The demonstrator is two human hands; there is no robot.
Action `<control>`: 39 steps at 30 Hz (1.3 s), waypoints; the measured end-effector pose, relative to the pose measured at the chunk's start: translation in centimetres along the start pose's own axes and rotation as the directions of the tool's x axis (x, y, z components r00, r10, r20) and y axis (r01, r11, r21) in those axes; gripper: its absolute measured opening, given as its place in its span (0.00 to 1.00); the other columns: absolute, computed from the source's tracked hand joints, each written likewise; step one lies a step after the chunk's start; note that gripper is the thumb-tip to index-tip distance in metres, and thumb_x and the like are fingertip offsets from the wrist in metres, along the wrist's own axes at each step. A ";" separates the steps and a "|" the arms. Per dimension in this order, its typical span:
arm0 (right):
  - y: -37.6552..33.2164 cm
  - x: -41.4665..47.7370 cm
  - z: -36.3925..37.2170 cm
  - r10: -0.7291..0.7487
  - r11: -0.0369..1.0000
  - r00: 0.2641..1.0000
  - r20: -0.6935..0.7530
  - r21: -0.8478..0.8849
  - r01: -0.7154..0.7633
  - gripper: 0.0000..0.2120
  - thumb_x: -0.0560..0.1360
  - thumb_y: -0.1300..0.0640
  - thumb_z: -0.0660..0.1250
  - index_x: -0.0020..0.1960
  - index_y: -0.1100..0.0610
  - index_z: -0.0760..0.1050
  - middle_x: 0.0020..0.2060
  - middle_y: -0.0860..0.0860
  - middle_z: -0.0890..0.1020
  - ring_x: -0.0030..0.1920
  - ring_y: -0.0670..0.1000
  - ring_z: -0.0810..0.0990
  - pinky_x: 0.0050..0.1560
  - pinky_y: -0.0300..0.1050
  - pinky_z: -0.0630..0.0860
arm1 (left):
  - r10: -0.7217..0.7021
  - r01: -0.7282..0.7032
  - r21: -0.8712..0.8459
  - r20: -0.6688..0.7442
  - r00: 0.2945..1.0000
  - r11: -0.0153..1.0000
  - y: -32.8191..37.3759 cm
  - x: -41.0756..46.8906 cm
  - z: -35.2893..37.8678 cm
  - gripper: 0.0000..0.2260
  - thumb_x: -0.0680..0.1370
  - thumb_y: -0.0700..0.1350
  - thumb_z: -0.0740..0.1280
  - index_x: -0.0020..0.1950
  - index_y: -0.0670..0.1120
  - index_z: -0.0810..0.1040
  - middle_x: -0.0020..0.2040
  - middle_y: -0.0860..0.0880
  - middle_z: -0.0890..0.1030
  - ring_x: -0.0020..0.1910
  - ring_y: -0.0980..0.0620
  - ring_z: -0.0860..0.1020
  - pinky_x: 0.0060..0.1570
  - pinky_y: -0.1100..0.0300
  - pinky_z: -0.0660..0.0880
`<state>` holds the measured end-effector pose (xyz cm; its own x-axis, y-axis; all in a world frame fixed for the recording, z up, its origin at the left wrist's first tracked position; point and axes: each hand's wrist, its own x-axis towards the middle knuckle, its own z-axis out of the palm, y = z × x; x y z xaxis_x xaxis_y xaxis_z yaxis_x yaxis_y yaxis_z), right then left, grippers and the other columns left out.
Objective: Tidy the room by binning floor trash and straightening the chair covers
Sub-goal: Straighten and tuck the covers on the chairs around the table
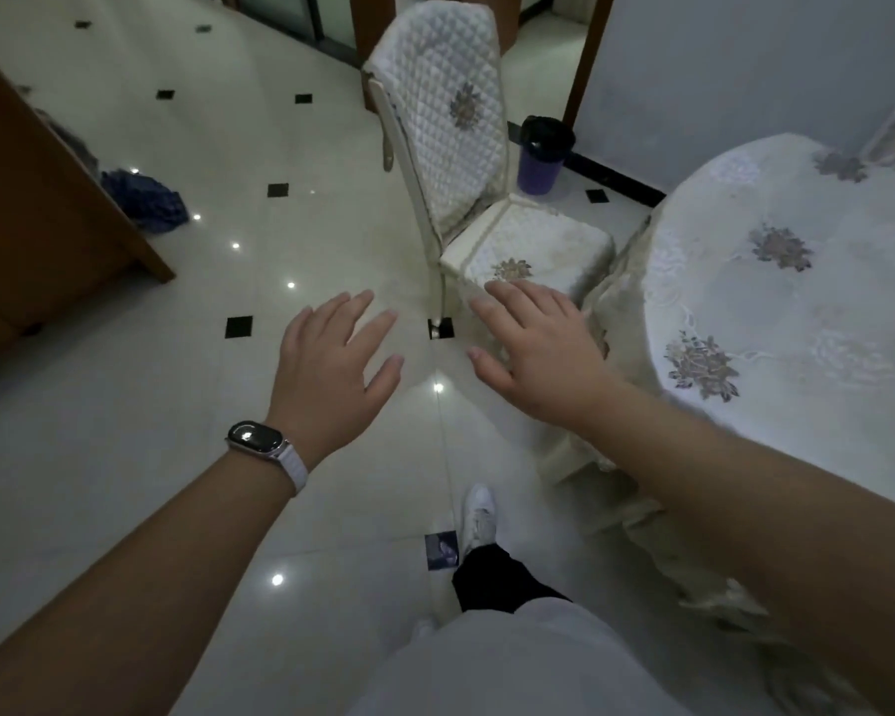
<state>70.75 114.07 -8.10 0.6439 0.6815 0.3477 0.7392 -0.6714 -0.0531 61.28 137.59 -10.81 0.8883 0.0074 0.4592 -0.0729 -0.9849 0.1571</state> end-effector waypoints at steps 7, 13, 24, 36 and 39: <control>4.6 10.5 5.5 -0.063 0.995 0.997 -0.047 0.073 0.067 0.24 0.77 0.43 0.59 0.67 0.56 0.74 0.63 0.55 0.77 0.63 0.58 0.73 0.63 0.54 0.67 | -0.096 0.090 0.090 0.058 0.994 0.992 -4.4 8.4 2.4 0.21 0.78 0.54 0.63 0.68 0.47 0.77 0.69 0.42 0.75 0.68 0.40 0.72 0.67 0.41 0.64; 8.8 19.7 7.3 -0.117 0.984 0.981 -0.152 0.114 0.135 0.23 0.77 0.44 0.61 0.65 0.57 0.75 0.61 0.56 0.78 0.61 0.59 0.75 0.60 0.54 0.69 | -0.167 0.157 0.126 0.073 0.983 0.980 -7.4 16.2 3.6 0.22 0.79 0.55 0.61 0.70 0.47 0.75 0.70 0.42 0.74 0.69 0.41 0.70 0.68 0.40 0.64; 9.5 31.1 11.3 -0.182 0.973 0.981 -0.068 0.128 0.189 0.24 0.78 0.43 0.59 0.66 0.56 0.74 0.63 0.56 0.77 0.64 0.59 0.73 0.62 0.55 0.67 | -0.265 0.258 0.133 0.031 0.964 0.957 -15.9 21.9 5.7 0.22 0.79 0.55 0.62 0.69 0.46 0.74 0.70 0.42 0.74 0.68 0.41 0.71 0.67 0.38 0.66; 3.7 49.0 18.5 -0.116 0.992 0.993 0.030 0.060 0.114 0.25 0.78 0.42 0.57 0.67 0.56 0.73 0.64 0.56 0.76 0.65 0.59 0.73 0.63 0.55 0.66 | -0.252 0.252 0.037 0.024 0.967 0.967 -35.5 30.2 9.9 0.22 0.79 0.55 0.62 0.70 0.47 0.75 0.70 0.43 0.73 0.69 0.42 0.71 0.67 0.42 0.65; 2.2 53.2 19.6 -0.082 0.996 0.997 0.011 0.042 0.081 0.25 0.78 0.42 0.57 0.67 0.56 0.73 0.64 0.56 0.76 0.65 0.59 0.72 0.63 0.55 0.66 | -0.215 0.215 0.013 0.024 0.976 0.976 -40.2 32.7 10.1 0.22 0.79 0.55 0.62 0.69 0.46 0.75 0.70 0.43 0.74 0.68 0.42 0.71 0.67 0.41 0.66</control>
<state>110.49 154.52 -8.03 0.5833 0.7373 0.3408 0.7969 -0.6007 -0.0642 97.82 175.72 -10.91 0.8939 0.2153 0.3931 0.1257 -0.9623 0.2410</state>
